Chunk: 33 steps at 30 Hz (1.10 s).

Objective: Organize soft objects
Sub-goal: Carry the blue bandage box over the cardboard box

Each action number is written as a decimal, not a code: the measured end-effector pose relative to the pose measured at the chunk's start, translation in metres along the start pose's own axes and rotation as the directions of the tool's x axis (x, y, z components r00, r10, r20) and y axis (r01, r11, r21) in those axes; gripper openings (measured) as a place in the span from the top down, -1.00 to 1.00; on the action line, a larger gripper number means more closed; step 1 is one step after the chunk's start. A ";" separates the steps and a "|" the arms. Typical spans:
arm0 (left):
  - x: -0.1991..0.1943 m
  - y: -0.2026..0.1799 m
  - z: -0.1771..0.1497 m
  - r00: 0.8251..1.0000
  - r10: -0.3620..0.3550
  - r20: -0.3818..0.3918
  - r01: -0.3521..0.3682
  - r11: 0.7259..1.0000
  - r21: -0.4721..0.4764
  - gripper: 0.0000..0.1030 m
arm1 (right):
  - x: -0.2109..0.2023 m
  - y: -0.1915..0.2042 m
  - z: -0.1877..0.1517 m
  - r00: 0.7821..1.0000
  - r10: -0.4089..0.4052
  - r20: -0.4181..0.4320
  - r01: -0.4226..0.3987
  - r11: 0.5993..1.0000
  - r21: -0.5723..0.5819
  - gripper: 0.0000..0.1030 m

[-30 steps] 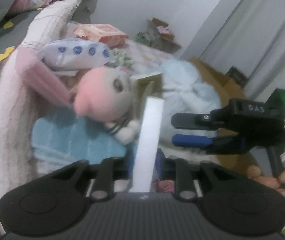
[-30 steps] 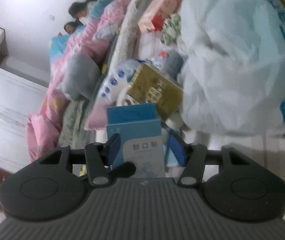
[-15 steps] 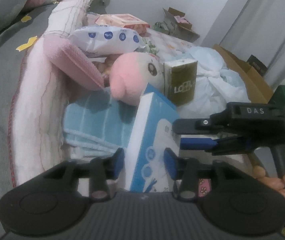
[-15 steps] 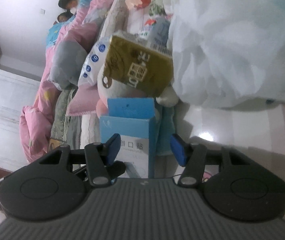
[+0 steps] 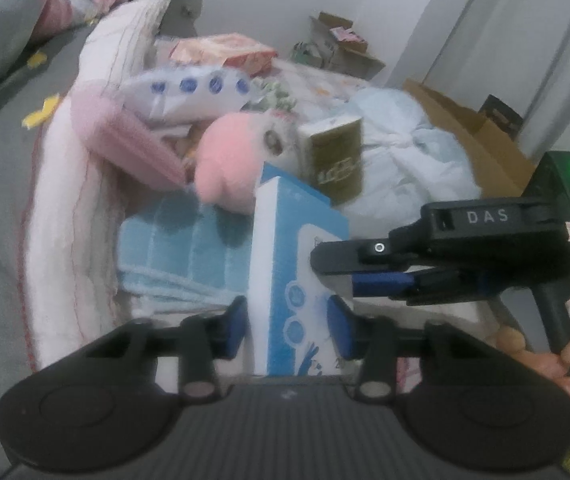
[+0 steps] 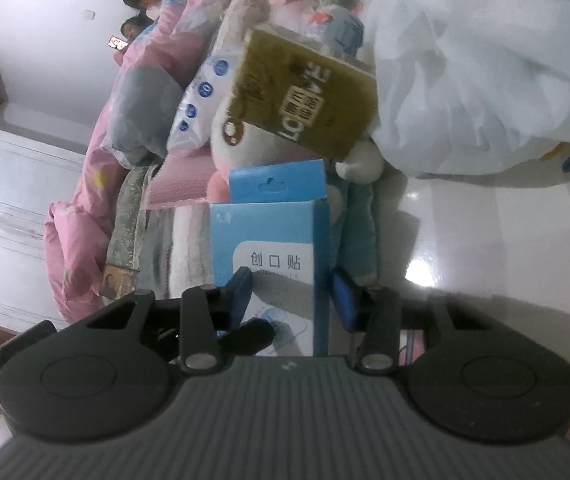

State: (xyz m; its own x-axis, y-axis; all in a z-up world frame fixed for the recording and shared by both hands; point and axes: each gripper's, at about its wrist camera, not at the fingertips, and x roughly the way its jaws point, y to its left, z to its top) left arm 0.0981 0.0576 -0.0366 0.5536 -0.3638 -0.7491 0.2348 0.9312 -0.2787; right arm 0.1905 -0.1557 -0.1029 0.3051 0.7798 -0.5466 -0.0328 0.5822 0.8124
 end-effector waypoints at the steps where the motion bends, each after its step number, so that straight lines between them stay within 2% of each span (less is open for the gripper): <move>1: -0.005 -0.003 0.001 1.000 -0.001 0.009 0.001 1.000 0.009 0.14 | -0.005 0.003 0.000 1.000 0.006 0.008 -0.006 1.000 -0.006 0.18; 6: -0.031 -0.022 0.012 0.998 -0.001 0.058 -0.002 0.999 0.051 0.15 | -0.035 0.021 0.001 0.998 0.037 0.053 -0.035 0.998 -0.048 0.18; 11: -0.046 -0.049 0.043 0.995 -0.048 0.084 0.037 0.992 0.122 0.17 | -0.081 0.035 0.013 0.990 0.067 0.126 -0.058 0.996 -0.074 0.18; 17: -0.032 -0.110 0.090 0.989 -0.113 0.093 0.085 0.963 0.256 0.16 | -0.151 0.033 0.041 0.967 0.072 0.245 -0.050 0.994 -0.093 0.18; 23: 0.025 -0.186 0.142 0.978 -0.209 -0.005 0.199 0.925 0.322 0.16 | -0.226 -0.003 0.082 0.944 -0.012 0.330 0.019 1.000 -0.016 0.15; 27: 0.079 -0.230 0.173 0.960 -0.262 -0.099 0.279 0.912 0.301 0.16 | -0.266 -0.043 0.114 0.931 -0.083 0.356 0.069 0.996 0.053 0.15; 31: 0.132 -0.264 0.191 0.945 -0.274 -0.180 0.316 0.905 0.283 0.15 | -0.291 -0.085 0.150 0.925 -0.154 0.348 0.122 0.986 0.112 0.14; 33: 0.159 -0.279 0.200 0.943 -0.261 -0.207 0.314 0.906 0.285 0.12 | -0.297 -0.106 0.173 0.927 -0.190 0.324 0.151 0.978 0.141 0.12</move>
State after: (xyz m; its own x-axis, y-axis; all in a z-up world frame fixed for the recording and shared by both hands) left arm 0.2800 -0.2647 0.0421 0.2950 -0.5820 -0.7578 0.6138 0.7233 -0.3165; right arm 0.2683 -0.4888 0.0085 0.5972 0.5377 -0.5951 0.1479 0.6555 0.7406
